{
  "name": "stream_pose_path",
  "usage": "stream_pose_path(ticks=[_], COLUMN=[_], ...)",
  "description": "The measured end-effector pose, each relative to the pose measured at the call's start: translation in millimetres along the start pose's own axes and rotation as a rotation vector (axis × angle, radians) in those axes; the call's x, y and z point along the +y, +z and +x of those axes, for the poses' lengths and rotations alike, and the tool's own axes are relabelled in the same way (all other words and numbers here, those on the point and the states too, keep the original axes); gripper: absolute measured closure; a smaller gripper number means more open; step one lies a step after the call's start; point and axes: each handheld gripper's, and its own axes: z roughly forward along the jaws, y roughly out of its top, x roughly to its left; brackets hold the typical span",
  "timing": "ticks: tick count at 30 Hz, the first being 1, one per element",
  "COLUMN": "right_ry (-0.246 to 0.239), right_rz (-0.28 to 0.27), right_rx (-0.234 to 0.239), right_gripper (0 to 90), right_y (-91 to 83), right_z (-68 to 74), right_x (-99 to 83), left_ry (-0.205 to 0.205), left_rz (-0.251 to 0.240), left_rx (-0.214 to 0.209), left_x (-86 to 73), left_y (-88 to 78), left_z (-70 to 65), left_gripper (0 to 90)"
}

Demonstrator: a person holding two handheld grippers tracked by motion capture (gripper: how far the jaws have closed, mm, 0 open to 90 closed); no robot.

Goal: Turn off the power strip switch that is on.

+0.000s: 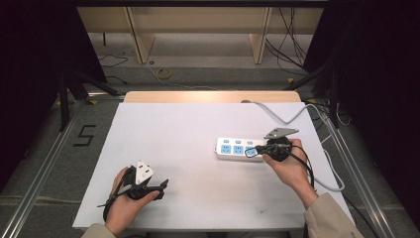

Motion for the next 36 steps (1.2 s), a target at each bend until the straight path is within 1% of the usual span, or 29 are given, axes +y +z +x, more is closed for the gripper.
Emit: stream_pose_path(ticks=[12,17,36], right_ry=[0.006,0.008,0.001], right_rz=[0.018,0.025,0.044], right_rx=[-0.002,-0.004,-0.008], right_gripper=[90.0,90.0,90.0], right_y=[4.7,6.5,13.4], right_z=[-3.6,-5.8,-9.6], right_x=[2.8,7.1,16.5], left_ry=[-0.005,-0.004,-0.001], left_rz=[0.000,0.000,0.002], left_rx=[-0.004,-0.002,-0.004], left_x=[0.1,0.1,0.2], left_y=[0.5,0.4,0.6], left_z=[-0.7,-0.6,-1.0], left_gripper=[19.2,19.2,19.1])
